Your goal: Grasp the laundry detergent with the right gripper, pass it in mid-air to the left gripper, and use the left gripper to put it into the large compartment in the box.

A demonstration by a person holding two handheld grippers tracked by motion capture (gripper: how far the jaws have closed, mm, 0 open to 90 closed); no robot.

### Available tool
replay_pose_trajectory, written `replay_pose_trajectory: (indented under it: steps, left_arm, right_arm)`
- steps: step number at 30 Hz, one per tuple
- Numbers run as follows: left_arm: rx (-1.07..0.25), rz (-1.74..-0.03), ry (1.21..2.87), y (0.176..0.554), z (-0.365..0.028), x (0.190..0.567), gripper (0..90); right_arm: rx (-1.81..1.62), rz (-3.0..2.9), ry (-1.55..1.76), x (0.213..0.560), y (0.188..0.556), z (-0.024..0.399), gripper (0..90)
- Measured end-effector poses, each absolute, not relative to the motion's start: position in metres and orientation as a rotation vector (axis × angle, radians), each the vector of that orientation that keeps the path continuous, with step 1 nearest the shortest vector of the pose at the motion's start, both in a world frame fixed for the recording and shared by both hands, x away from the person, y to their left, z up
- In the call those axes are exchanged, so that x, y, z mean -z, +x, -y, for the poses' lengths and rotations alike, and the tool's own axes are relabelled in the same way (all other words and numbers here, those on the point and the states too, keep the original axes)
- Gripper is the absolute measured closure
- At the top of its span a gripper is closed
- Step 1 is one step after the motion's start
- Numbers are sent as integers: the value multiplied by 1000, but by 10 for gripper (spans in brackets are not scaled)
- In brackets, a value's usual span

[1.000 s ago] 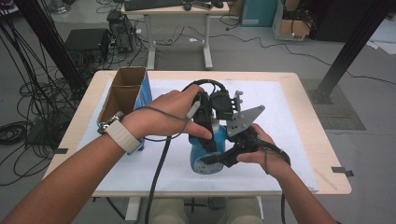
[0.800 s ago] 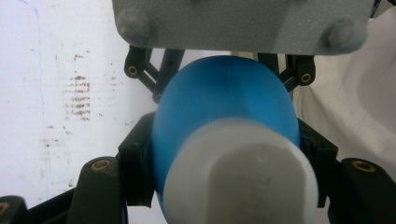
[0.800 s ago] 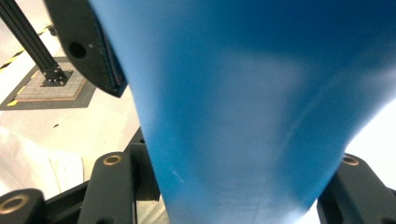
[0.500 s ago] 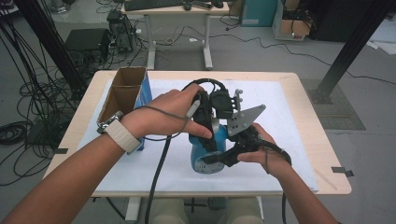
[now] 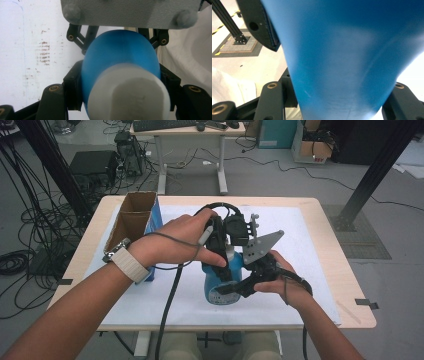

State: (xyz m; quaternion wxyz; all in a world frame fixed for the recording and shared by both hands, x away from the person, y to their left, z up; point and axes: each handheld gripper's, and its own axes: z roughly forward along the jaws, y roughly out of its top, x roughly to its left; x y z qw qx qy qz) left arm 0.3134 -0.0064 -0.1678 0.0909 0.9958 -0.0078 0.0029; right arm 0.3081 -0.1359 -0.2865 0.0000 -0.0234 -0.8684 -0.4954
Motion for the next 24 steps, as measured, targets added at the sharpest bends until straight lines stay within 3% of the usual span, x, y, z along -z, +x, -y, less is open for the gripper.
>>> replay_pose_trajectory:
  steps: [24]
  left_arm:
    - [-16, 22, 2948, 313, 7, 165, 375]
  right_arm:
    - [1547, 2741, -70, 282, 308, 138, 433]
